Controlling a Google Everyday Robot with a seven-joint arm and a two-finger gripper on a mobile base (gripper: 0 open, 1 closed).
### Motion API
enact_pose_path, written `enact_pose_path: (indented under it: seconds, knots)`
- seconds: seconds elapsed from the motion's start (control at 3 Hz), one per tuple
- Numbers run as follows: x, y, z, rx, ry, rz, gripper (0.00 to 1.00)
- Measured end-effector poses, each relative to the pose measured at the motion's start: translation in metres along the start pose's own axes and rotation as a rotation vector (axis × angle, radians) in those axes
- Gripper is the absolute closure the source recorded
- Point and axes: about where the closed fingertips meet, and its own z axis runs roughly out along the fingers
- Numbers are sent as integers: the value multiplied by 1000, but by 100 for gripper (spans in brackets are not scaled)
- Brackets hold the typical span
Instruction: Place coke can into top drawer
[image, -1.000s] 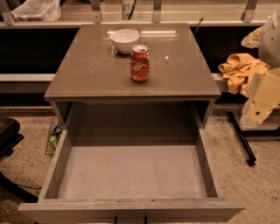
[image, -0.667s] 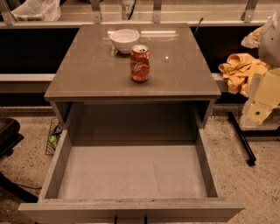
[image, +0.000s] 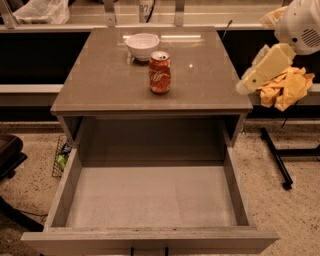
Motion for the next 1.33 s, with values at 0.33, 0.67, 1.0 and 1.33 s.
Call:
enact_pose_path:
  seconds: [0.33, 0.67, 1.0, 1.33]
  knots:
    - [-12, -41, 37, 36, -252, 93, 0]
    - [-30, -67, 66, 57, -460, 178, 0]
    - [-37, -71, 73, 56, -504, 198, 0]
    - [-46, -70, 92, 31, -522, 201, 0]
